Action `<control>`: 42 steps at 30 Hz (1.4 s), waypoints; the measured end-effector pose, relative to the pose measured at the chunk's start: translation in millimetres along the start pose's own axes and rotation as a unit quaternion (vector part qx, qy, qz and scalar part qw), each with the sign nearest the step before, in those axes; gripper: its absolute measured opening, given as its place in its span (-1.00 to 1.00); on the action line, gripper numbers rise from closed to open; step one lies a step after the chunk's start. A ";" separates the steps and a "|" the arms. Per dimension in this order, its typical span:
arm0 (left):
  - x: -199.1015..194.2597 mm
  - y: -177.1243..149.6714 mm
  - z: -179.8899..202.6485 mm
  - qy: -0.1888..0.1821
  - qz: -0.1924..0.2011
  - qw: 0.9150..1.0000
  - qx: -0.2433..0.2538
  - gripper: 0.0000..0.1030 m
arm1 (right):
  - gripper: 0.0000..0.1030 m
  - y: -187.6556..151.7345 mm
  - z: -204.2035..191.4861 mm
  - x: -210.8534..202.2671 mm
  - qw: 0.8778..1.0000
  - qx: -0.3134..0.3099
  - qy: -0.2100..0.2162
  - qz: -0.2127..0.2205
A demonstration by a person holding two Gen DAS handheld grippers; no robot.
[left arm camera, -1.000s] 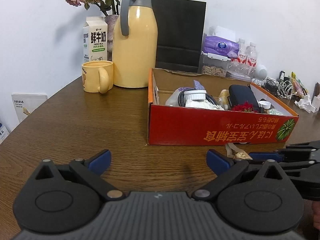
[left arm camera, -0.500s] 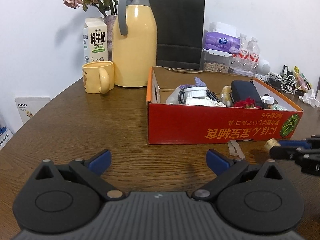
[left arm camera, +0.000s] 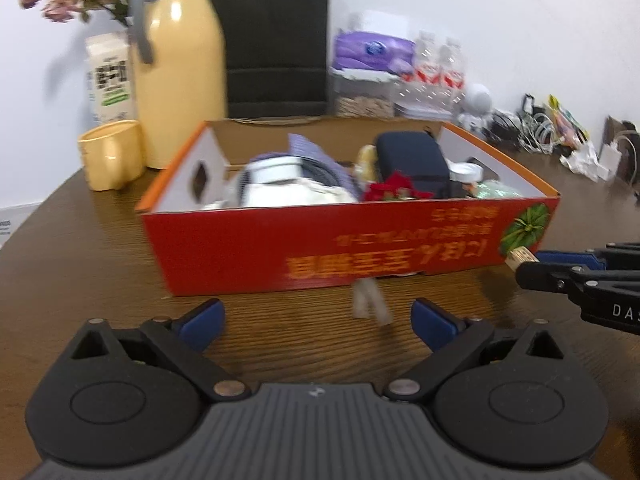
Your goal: Organize objects
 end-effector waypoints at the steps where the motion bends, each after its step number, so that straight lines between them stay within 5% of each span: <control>1: 4.2 1.5 6.0 0.000 -0.004 1.000 0.005 0.71 | -0.61 0.0 2.1 -0.6 1.000 0.002 0.000 0.001; 7: 24.3 3.5 23.9 0.012 -0.031 0.999 0.010 0.00 | -0.61 -0.1 2.9 -3.7 1.000 0.000 0.006 0.008; 9: 23.2 3.4 29.5 0.002 -0.029 1.000 0.013 -0.65 | -0.61 -0.9 0.6 -4.2 1.000 -0.004 0.008 0.008; 13: 22.8 3.6 32.3 0.000 -0.026 1.000 0.012 -0.92 | -0.61 -2.2 -1.8 -4.1 1.000 -0.008 0.010 0.007; 31: -20.9 -9.9 28.7 -0.037 0.011 0.999 0.001 -0.91 | -0.61 -3.8 -5.0 -6.5 1.000 -0.018 0.003 0.016; 42: -57.0 22.2 27.6 -0.063 0.068 0.996 0.006 -0.91 | -0.61 14.7 -10.5 -24.5 0.998 -0.018 0.015 0.050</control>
Point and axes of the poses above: each gripper's, at about its wrist camera, not at the fingertips, and x roughly the way its jaws point, z to its right, y to its top, the point moved 8 cm from there along x, roughly the way its jaws point, and after that the axes turned 12 degrees about -z, right-handed, at the moved point
